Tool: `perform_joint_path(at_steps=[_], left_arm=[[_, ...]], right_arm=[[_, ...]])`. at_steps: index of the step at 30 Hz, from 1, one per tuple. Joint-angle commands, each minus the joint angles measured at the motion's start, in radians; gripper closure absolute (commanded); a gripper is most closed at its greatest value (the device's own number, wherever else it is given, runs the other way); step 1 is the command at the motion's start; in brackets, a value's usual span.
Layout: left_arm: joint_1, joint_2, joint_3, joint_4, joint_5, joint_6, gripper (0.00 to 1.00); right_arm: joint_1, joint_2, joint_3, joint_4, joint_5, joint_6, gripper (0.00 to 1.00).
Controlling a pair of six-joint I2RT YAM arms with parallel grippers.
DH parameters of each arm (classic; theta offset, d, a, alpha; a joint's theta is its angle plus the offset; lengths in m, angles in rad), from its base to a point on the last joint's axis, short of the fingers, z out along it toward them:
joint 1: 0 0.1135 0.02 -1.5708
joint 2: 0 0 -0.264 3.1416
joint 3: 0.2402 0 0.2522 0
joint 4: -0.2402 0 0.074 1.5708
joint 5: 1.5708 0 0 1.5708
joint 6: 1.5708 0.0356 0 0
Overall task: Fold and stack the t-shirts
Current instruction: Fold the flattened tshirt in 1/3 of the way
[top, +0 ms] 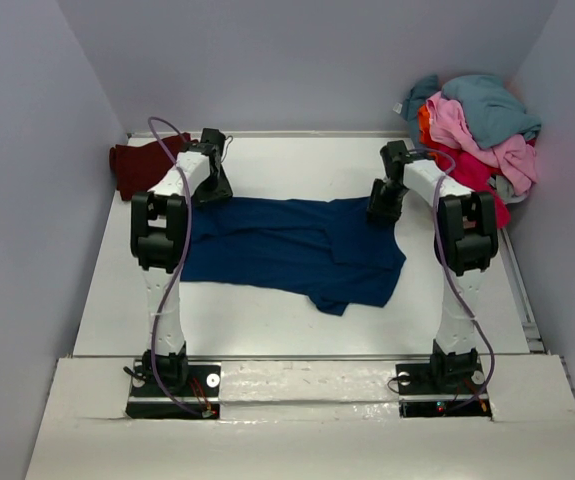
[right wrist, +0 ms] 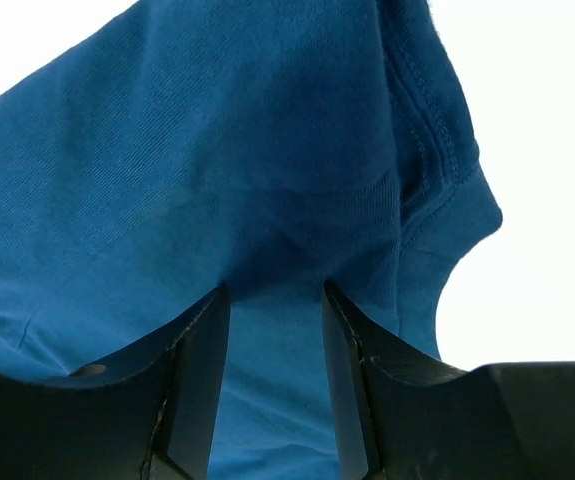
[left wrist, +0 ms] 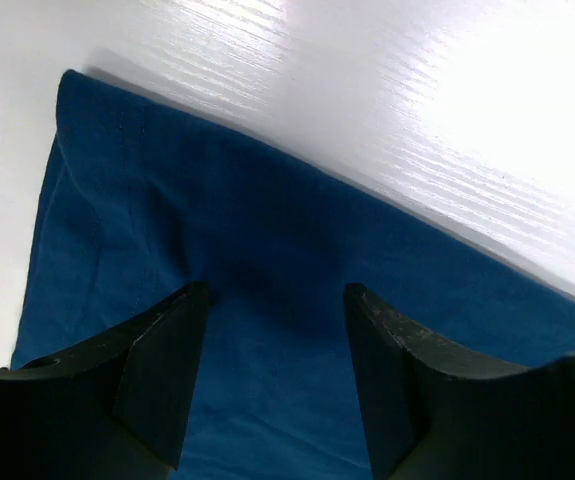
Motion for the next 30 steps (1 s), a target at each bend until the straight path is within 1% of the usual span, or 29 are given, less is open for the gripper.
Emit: perform_joint_path(at_steps=[1, 4, 8, 14, 18, 26, 28, 30], left_arm=[[0.001, 0.021, 0.045, -0.029, 0.020, 0.001, 0.33], [0.001, 0.064, 0.103, -0.049, 0.029, 0.003, 0.33], [0.001, 0.141, 0.219, -0.088, 0.033, 0.013, 0.33], [0.027, 0.168, 0.223, -0.062, 0.065, 0.012, 0.33], [0.047, 0.185, 0.261, -0.061, 0.065, 0.023, 0.33], [0.056, 0.201, 0.303, -0.046, 0.042, 0.044, 0.33], [0.056, 0.195, 0.307, -0.043, 0.034, 0.044, 0.33], [0.056, 0.167, 0.287, -0.024, 0.011, 0.046, 0.32]], right_arm=[[0.005, 0.015, 0.026, 0.008, 0.019, 0.011, 0.53], [0.005, 0.022, 0.026, 0.001, 0.040, 0.009, 0.53], [0.005, 0.036, 0.036, -0.007, 0.062, 0.005, 0.52], [-0.018, 0.084, 0.111, -0.032, 0.053, 0.006, 0.51], [-0.037, 0.142, 0.237, -0.071, 0.063, -0.002, 0.52], [-0.068, 0.194, 0.404, -0.130, 0.054, 0.003, 0.51], [-0.068, 0.194, 0.412, -0.139, 0.045, -0.003, 0.51], [-0.068, 0.165, 0.374, -0.121, 0.036, -0.009, 0.51]])
